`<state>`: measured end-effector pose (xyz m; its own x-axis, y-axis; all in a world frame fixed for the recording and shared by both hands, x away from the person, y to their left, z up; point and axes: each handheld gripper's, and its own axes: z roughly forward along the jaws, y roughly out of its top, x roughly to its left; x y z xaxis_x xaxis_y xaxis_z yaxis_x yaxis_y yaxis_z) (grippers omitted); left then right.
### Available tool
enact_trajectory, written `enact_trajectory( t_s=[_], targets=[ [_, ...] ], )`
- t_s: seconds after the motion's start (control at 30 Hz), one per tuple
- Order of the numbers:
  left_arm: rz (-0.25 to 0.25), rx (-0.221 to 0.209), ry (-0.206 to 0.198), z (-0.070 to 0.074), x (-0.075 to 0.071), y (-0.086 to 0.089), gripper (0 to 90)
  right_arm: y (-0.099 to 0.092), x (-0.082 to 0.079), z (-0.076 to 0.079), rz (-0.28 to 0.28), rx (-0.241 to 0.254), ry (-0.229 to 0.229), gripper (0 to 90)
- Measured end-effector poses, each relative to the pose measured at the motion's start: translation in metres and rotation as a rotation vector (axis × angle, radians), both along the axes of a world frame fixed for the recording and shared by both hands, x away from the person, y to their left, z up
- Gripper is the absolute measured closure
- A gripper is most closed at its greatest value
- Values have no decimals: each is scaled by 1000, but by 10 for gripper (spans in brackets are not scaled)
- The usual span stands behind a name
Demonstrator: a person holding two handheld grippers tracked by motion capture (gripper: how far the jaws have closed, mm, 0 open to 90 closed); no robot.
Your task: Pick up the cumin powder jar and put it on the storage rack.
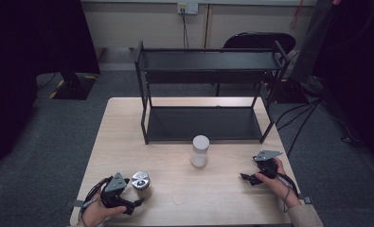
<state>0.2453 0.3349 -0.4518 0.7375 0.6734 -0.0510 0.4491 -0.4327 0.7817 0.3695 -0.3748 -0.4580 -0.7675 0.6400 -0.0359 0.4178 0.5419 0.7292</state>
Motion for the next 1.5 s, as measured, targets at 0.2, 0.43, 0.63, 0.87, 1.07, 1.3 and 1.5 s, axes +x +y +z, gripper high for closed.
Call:
enact_trajectory(
  t_s=[0.2, 0.43, 0.63, 0.87, 1.07, 1.3, 1.5],
  targets=[
    [-4, -9, 3, 0, 7, -8, 11, 0, 0, 0, 0, 0, 0, 0],
    [-6, -12, 13, 0, 13, -15, 23, 0, 0, 0, 0, 0, 0, 0],
    [-15, -7, 5, 0, 15, -17, 106, 0, 0, 0, 0, 0, 0, 0],
    [6, -6, 5, -2, 15, -20, 196, 0, 0, 0, 0, 0, 0, 0],
    [-11, -4, -14, -3, 16, -22, 281, 0, 0, 0, 0, 0, 0, 0],
    [-23, 19, -53, -3, 12, -26, 300, 0, 0, 0, 0, 0, 0, 0],
    [-26, 27, -51, -1, 11, -27, 305, 0, 0, 0, 0, 0, 0, 0]
  ],
)
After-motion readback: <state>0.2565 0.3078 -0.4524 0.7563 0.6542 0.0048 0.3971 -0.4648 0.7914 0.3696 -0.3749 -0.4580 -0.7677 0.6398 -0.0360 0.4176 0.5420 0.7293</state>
